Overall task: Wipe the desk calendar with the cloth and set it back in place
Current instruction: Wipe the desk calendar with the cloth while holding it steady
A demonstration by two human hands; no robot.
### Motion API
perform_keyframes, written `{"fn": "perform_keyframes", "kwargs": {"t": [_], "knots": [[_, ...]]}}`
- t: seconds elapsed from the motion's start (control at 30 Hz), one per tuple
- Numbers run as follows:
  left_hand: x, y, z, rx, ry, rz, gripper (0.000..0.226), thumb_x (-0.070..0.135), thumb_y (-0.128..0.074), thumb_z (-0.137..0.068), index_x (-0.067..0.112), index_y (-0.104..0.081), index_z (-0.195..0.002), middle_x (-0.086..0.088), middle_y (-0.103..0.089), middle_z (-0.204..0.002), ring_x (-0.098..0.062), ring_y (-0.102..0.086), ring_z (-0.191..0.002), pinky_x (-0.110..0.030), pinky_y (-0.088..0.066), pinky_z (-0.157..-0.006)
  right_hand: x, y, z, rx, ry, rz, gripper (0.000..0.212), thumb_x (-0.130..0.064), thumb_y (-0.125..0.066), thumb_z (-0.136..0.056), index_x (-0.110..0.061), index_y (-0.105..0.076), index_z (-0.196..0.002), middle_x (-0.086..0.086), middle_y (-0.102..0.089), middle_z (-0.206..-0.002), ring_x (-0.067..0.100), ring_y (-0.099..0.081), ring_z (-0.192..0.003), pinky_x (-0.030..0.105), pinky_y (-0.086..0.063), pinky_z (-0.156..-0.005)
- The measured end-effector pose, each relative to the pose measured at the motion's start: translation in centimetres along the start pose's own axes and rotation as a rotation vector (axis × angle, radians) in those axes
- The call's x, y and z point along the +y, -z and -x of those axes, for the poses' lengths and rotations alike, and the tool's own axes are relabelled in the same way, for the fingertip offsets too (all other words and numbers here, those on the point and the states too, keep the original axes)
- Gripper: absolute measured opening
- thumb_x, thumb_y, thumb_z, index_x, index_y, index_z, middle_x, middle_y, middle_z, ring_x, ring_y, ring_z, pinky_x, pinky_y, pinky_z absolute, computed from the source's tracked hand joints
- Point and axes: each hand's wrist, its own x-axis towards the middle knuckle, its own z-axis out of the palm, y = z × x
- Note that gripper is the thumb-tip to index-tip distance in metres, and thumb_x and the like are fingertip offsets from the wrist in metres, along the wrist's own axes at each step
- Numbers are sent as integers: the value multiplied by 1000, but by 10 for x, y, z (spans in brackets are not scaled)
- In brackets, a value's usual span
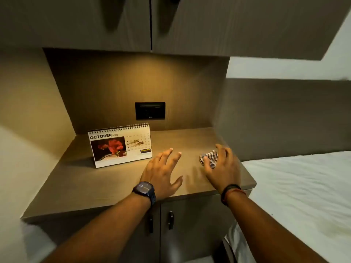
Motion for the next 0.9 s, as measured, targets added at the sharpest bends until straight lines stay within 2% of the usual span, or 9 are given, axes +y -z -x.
{"fn": "perform_keyframes", "kwargs": {"t": [0.17,0.3,0.4,0.5,0.57,0.63,0.7,0.77,0.9], "knots": [[-37,-76,-8,-220,14,15,75,64,-38,-77,31,-21,-142,-7,-30,-150,-26,-29,-133,-43,-32,-106,39,-58,-10,-177,-159,130,61,-39,-65,-77,-14,-41,-128,19,-51,-121,35,-50,-107,47,-46,-89],[-51,-111,-10,-303,16,-1,79,73,-29,-76,31,-21,-142,-5,-22,-154,-25,-17,-139,-44,-20,-112,59,-88,-23,-310,-247,217,67,-41,-65,-79,-17,-35,-133,19,-47,-127,36,-46,-114,50,-43,-94],[-55,-125,-9,-307,20,26,79,75,-21,-75,32,-22,-141,-5,-23,-154,-26,-13,-140,-46,-13,-113,64,-104,-29,-376,-264,368,48,-37,-58,-85,-18,-42,-126,17,-51,-121,35,-46,-110,51,-43,-91],[-61,-118,-10,-333,2,35,79,76,-23,-76,31,-21,-142,-4,-22,-154,-25,-13,-140,-45,-12,-113,54,-113,-34,-288,-274,447,27,-21,-53,-88,-15,-52,-114,15,-56,-109,35,-49,-102,48,-44,-86],[-76,-102,-17,-290,6,44,77,73,-26,-78,30,-22,-143,-4,-22,-155,-24,-16,-140,-44,-14,-113,29,-121,-36,-185,-345,238,24,-13,-54,-83,-9,-57,-106,20,-58,-105,39,-51,-97,47,-44,-82],[-98,-76,-30,-152,18,50,72,66,-33,-81,27,-30,-141,-8,-29,-151,-26,-26,-137,-44,-22,-112,-10,-132,-33,-71,-400,-46,21,-10,-54,-81,-6,-58,-101,21,-57,-102,40,-52,-93,42,-45,-74],[-130,-44,-50,62,11,29,65,55,-46,-82,19,-45,-135,-15,-44,-142,-32,-40,-129,-46,-32,-106,-57,-146,-27,19,-403,-250,17,-10,-54,-83,-9,-56,-99,16,-57,-99,32,-54,-84,30,-39,-63],[-163,-14,-73,196,36,-26,60,47,-50,-82,16,-48,-133,-17,-47,-139,-34,-43,-126,-47,-33,-103,-103,-160,-20,63,-429,-427,15,-9,-52,-83,-12,-53,-97,11,-58,-96,24,-53,-79,27,-36,-62],[-216,19,-117,164,124,-135,60,51,-36,-87,19,-41,-137,-13,-46,-141,-31,-39,-129,-48,-31,-104,-166,-191,-19,19,-446,-577,20,-9,-48,-84,-16,-51,-103,6,-56,-102,21,-57,-86,39,-52,-71]]}}
